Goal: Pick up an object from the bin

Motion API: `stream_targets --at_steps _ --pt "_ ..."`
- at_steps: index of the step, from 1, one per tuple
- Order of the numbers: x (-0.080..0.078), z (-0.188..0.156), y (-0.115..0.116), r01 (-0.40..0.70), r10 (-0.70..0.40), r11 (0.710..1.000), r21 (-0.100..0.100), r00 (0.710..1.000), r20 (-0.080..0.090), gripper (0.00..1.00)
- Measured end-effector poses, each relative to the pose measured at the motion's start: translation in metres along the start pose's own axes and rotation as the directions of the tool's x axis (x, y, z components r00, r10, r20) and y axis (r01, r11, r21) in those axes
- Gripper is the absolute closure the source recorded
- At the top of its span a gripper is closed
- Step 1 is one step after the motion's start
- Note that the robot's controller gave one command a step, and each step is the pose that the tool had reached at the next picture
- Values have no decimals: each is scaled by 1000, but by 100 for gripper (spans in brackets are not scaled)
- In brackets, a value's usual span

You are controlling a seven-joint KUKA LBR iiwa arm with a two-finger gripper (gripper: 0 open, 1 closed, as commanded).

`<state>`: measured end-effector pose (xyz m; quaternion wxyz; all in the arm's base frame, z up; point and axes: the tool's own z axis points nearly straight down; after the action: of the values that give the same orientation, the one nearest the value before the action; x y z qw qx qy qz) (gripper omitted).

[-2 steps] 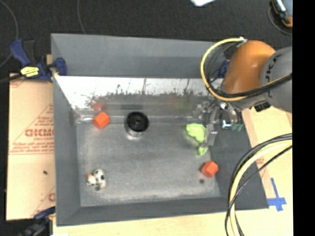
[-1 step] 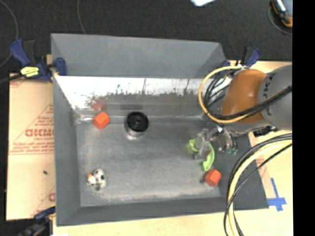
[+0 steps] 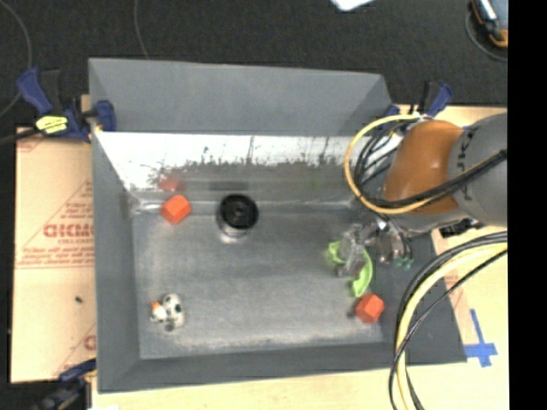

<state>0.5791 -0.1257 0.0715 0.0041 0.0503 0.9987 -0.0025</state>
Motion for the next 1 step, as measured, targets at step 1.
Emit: stream_targets --at_steps 1 --pt "2 -59 5 33 -33 999 1 999 0 100"
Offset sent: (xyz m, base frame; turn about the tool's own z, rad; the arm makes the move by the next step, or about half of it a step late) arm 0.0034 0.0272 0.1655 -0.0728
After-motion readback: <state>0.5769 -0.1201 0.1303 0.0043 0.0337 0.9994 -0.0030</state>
